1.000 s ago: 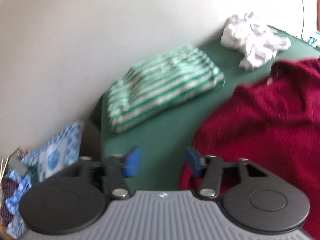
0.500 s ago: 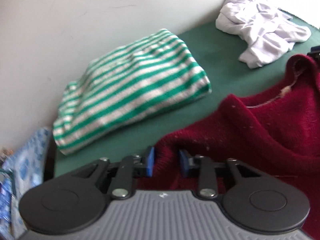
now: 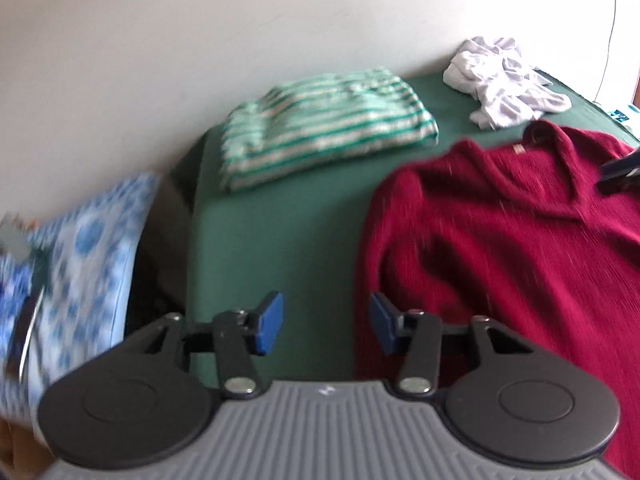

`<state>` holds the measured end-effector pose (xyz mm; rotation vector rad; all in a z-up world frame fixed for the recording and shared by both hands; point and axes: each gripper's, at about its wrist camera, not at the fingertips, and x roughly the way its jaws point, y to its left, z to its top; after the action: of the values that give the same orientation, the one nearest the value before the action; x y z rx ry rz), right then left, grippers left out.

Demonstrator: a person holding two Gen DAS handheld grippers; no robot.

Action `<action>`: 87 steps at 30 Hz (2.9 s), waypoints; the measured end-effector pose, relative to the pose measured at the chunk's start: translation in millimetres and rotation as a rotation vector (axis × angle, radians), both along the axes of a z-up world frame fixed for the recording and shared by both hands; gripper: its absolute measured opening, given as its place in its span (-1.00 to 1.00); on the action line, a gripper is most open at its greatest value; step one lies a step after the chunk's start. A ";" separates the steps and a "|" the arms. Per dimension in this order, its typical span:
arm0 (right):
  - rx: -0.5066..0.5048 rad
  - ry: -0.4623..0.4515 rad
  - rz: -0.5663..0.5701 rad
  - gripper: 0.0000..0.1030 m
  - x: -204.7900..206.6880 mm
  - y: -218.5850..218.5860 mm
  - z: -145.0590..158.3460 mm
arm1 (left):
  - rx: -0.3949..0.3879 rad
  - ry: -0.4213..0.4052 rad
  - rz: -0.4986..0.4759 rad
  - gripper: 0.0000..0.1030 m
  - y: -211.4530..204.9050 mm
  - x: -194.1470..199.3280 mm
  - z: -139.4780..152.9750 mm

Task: Fold clothes

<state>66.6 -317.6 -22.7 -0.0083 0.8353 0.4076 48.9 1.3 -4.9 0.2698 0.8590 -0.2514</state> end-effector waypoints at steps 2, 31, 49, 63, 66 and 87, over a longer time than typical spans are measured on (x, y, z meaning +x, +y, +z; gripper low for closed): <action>-0.030 0.024 0.031 -0.14 -2.8 26.8 -15.6 | -0.023 0.013 0.021 0.07 16.5 -28.9 1.7; -0.037 -0.158 -0.055 0.16 -134.6 65.5 -50.0 | -0.069 0.230 0.124 -0.65 18.2 -188.8 -24.3; 0.102 -0.090 -0.048 -0.17 -99.8 63.7 -20.9 | 0.128 -0.149 0.600 -0.74 135.6 -51.8 85.3; -0.068 -0.153 -0.017 -0.25 -24.1 177.3 -12.7 | -0.098 -0.207 0.561 -0.75 225.7 5.3 109.0; -0.016 -0.141 -0.180 -0.31 17.6 158.1 -4.7 | -0.091 -0.190 0.498 -0.75 229.2 18.7 98.3; -0.146 -0.005 -0.016 -0.34 -139.6 157.2 -12.1 | -0.180 -0.139 0.471 -0.75 244.8 70.1 82.6</action>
<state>-73.1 -160.4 -34.8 -0.1384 0.8585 0.3309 119.0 246.0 77.7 -0.0855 0.7337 0.1290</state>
